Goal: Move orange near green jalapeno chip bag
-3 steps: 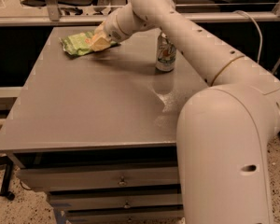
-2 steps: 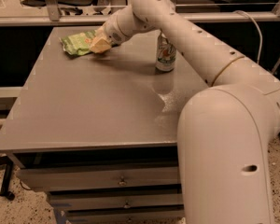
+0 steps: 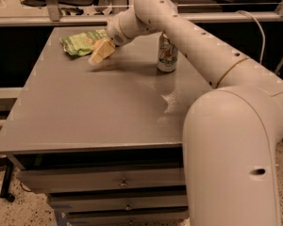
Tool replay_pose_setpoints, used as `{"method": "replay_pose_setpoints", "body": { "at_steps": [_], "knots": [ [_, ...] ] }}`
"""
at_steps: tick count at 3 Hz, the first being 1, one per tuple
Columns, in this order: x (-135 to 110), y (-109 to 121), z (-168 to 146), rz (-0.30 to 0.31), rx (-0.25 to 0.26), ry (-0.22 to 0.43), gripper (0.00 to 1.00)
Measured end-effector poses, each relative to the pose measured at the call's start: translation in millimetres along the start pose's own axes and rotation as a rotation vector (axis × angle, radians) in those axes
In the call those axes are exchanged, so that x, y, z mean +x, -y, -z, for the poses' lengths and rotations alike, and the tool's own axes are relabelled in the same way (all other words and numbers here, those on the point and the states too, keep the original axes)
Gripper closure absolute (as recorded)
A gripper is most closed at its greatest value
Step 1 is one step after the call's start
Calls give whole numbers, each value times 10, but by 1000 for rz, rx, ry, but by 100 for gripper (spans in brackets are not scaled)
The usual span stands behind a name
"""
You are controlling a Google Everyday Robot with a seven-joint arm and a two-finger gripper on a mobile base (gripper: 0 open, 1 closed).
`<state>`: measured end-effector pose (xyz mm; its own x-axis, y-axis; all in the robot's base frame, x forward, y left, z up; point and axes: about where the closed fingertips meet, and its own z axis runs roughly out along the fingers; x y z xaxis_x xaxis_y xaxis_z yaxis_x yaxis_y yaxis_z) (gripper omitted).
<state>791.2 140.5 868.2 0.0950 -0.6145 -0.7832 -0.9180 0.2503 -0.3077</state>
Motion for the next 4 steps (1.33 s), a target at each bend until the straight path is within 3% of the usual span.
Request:
{"method": "replay_pose_setpoints", "body": {
  "at_steps": [1, 2, 4],
  "knots": [
    [-53, 55, 204, -22, 25, 55, 0],
    [-173, 170, 771, -43, 96, 159, 0],
    [-254, 370, 2054, -11, 250, 277, 0]
  ]
}}
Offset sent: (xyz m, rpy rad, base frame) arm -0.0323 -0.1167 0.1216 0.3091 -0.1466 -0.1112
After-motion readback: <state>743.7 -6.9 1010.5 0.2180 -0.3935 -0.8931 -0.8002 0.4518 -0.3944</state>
